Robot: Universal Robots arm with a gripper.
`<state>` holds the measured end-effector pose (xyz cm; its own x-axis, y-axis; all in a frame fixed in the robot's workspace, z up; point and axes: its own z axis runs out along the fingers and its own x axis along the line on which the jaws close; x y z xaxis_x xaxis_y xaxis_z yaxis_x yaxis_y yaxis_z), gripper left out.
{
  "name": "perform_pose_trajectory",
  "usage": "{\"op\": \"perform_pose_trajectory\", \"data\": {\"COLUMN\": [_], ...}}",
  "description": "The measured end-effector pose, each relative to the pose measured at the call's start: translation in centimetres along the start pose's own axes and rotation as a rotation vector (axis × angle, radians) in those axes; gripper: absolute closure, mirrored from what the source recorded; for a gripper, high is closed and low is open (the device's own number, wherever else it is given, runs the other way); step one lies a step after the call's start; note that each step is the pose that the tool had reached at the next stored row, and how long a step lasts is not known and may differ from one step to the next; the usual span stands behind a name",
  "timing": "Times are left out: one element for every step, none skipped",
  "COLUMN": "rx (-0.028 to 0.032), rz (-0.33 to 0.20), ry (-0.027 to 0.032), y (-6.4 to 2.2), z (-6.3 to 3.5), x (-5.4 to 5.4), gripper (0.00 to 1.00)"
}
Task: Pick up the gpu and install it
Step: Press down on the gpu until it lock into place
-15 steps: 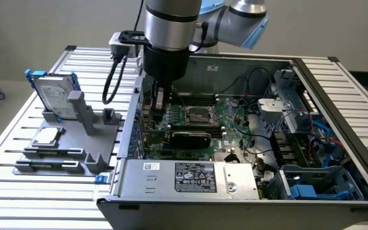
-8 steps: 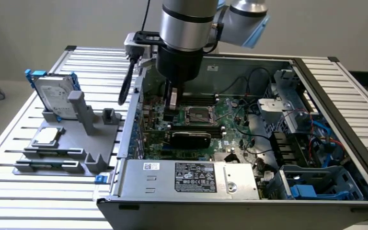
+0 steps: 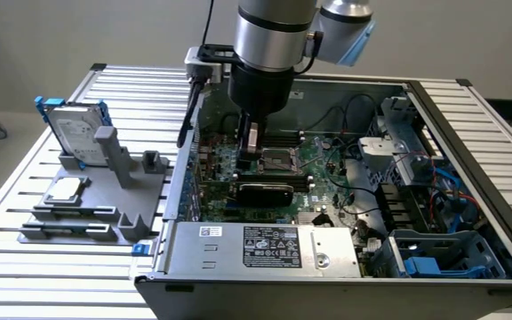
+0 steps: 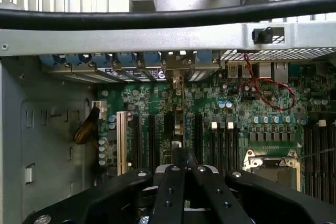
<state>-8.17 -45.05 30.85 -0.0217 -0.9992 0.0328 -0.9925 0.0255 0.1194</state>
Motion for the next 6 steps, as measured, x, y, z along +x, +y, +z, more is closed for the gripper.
{"op": "perform_pose_trajectory", "data": {"rx": [0.0000,0.0001,0.0001,0.0000,0.0000,0.0000], "rz": [0.000,0.000,0.000,0.000,0.000,0.000], "ry": [0.0000,-0.0001,-0.0001,0.0000,0.0000,0.0000], "y": [0.00,0.00,-0.01,0.00,-0.01,-0.01], "z": [0.00,0.00,0.00,0.00,0.00,0.00], "x": [0.00,0.00,0.00,0.00,0.00,0.01], "gripper": [0.89,0.89,0.89,0.89,0.89,0.89]}}
